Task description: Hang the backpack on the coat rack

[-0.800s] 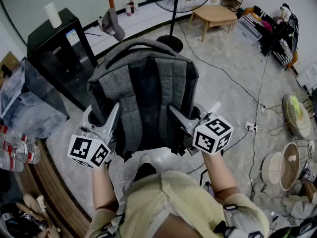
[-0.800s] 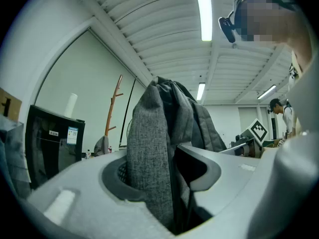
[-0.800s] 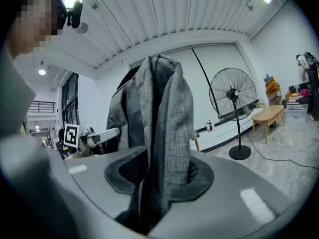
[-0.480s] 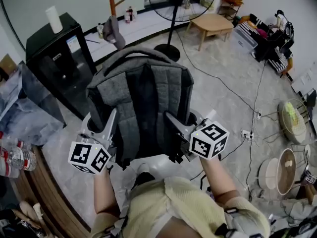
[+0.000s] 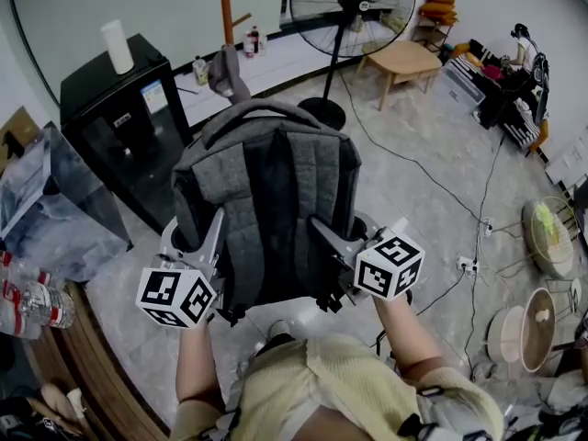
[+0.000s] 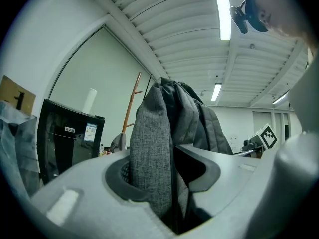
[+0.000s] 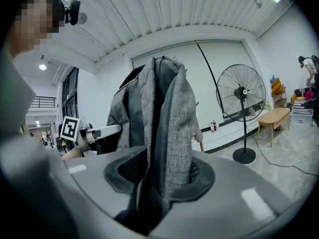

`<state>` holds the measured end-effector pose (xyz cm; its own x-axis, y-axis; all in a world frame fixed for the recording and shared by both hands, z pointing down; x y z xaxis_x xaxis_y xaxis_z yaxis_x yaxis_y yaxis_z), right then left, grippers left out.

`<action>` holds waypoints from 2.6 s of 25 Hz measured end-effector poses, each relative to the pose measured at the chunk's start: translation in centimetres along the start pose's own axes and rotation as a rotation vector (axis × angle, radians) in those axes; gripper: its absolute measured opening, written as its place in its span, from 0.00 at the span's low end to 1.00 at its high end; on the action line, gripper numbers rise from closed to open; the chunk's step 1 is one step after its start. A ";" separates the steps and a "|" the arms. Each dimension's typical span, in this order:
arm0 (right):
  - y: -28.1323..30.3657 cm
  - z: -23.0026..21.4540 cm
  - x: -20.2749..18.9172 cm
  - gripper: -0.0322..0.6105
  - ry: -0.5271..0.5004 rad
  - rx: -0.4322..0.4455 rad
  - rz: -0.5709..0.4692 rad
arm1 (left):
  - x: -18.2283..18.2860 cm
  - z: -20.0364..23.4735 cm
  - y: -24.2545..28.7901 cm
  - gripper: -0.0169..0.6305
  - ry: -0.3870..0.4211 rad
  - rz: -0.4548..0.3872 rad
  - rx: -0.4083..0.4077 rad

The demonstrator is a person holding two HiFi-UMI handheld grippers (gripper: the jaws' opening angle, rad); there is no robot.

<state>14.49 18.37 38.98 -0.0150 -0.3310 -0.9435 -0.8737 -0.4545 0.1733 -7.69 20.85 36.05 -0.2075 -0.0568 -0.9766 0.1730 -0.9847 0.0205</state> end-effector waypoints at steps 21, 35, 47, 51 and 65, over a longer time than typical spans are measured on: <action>5.8 -4.0 1.6 0.29 -0.082 0.011 0.005 | 0.5 4.0 5.3 0.27 -0.034 0.018 0.014; 11.2 -12.8 5.8 0.28 -0.101 0.087 -0.022 | 2.4 5.5 15.3 0.27 -0.004 0.008 0.058; 15.9 -17.6 10.0 0.29 -0.217 0.182 -0.034 | 5.1 7.5 21.2 0.27 0.015 -0.012 0.118; 16.8 -19.1 11.6 0.29 -0.299 0.209 -0.010 | 5.6 7.7 23.0 0.27 -0.005 -0.021 0.131; 19.3 -23.4 16.3 0.28 -0.246 0.186 -0.087 | 9.2 8.2 29.0 0.27 0.048 -0.046 0.121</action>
<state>8.78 -15.15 33.57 -0.0340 -0.0770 -0.9964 -0.9503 -0.3061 0.0561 -12.50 -9.63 29.39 -0.1658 -0.0060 -0.9861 0.0459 -0.9989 -0.0017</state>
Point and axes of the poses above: the fingertips, and each gripper's own axes: y forward along the fingers, z to its left, x out of its top, the point moved 3 cm from there along -y, backward along the fingers, and after that the axes turned 10 degrees about x, right-handed, at the moved point
